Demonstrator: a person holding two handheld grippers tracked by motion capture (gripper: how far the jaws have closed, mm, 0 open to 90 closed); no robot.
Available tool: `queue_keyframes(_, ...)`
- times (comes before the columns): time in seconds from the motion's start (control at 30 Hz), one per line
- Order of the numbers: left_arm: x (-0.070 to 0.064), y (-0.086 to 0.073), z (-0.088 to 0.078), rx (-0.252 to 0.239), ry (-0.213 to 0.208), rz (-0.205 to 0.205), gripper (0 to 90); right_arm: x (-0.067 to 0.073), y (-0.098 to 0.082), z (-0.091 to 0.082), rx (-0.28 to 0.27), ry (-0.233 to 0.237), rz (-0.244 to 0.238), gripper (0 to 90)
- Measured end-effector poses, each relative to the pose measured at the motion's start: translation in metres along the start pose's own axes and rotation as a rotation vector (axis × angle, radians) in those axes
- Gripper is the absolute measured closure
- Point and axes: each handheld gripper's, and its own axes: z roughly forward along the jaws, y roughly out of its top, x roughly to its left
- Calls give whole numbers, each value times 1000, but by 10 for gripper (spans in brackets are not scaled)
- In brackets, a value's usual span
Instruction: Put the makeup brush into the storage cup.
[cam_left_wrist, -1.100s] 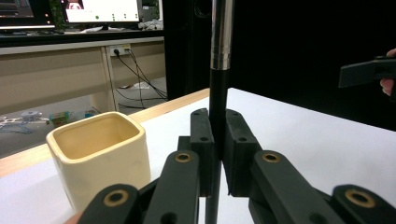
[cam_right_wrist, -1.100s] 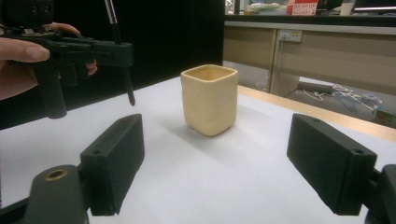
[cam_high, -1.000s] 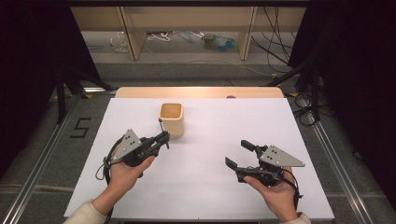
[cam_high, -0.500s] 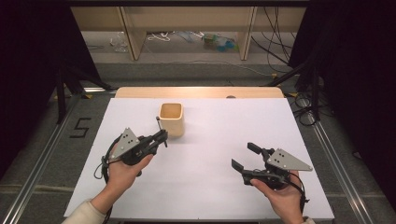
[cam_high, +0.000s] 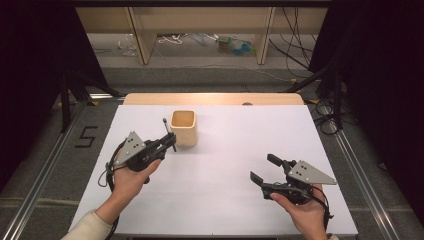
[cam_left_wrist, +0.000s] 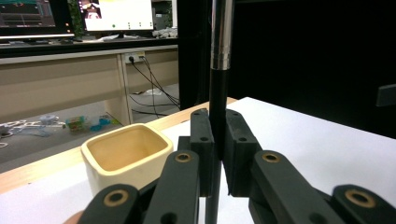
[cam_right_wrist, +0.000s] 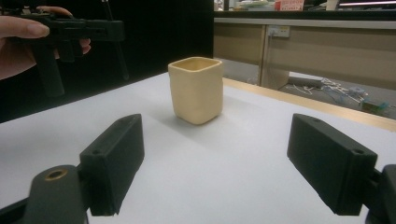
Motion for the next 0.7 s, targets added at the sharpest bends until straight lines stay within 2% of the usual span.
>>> queue_keyframes(0.07, 3, 0, 1, 0, 9, 12, 838, 0, 0, 0, -2, 4, 5, 200)
queue_keyframes(0.13, 4, -1, 2, 2, 14, 5, 838, 0, 0, 0, 0, -1, 0, 200)
queue_keyframes(0.17, 5, -1, 3, 6, 15, 17, 839, 0, 0, 0, 0, 0, 1, 200)
queue_keyframes(0.27, 6, -2, 4, 7, 23, 6, 839, 0, 0, 0, -4, -2, 8, 199)
queue_keyframes(0.33, 7, -1, 5, 6, 25, 11, 839, 0, 0, -1, 15, -5, 3, 198)
queue_keyframes(0.5, 10, 0, 10, 8, 32, 24, 839, 0, -1, 1, 2, -3, 7, 199)
queue_keyframes(0.57, 10, 0, 11, 6, 35, 11, 839, -1, -1, 0, 7, -8, 3, 199)
queue_keyframes(0.7, 11, 1, 13, 9, 36, 17, 839, -1, -1, 0, 9, -16, 2, 197)
